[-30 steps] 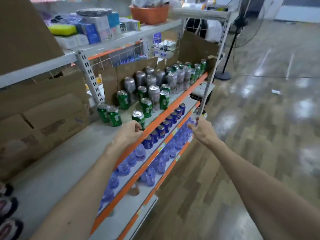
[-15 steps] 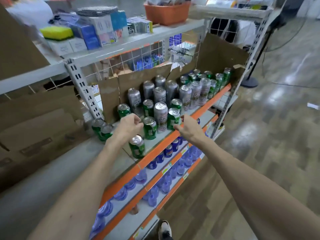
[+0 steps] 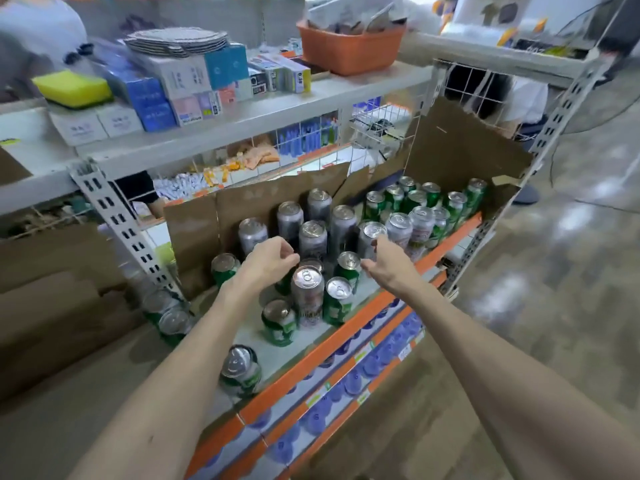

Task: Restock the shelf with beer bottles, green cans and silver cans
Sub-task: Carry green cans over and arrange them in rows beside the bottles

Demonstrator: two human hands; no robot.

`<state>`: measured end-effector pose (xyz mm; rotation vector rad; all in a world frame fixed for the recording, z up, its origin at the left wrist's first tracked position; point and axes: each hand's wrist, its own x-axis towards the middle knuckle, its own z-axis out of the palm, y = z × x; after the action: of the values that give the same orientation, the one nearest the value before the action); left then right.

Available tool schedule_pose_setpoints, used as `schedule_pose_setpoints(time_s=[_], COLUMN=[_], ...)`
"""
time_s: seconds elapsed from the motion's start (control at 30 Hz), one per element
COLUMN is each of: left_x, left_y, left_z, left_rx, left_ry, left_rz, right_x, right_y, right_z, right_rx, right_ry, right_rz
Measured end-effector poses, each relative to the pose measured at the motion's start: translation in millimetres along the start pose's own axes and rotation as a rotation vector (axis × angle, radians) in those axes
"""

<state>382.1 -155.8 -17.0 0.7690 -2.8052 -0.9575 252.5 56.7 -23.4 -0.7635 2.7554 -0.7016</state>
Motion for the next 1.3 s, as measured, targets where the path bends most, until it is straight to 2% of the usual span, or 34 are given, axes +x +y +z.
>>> schedule_pose_setpoints(time_s=[0.23,0.4,0.47,0.6,0.8,1.1,1.23,1.3], left_x=[-19,-38,-48,-71,-98,-122,-129,-126], left_y=[-26,-37,-38,-40,-50,-62,-53,-42], left_z=[-1,11,23,33,36,53,46,29], left_rx=[0.052,0.136,0.147,0.119,0.232,0.177,0.160,0.176], left_ry=[-0.018,-0.213,-0.255,-0.148,-0.210,-0.077,-0.012,0.016], left_rz=[-0.222,-0.356,-0.397,-0.500,-0.644,-0.690,-0.685,-0.676], right_x=[41,45,45,43,29,6,11,16], right_y=[-6,-2,6,16,16,26,14,2], right_z=[26,42,43,44,50,71,62,47], right_rx=[-0.123,-0.227,-0.254,-0.329,-0.450,-0.271,-0.087,-0.081], right_ry=[-0.235,-0.340,-0.359,-0.408,-0.318,-0.205,-0.243,-0.241], right_rz=[-0.229,-0.391,-0.438,-0.552,-0.676,-0.526,-0.419,-0.390])
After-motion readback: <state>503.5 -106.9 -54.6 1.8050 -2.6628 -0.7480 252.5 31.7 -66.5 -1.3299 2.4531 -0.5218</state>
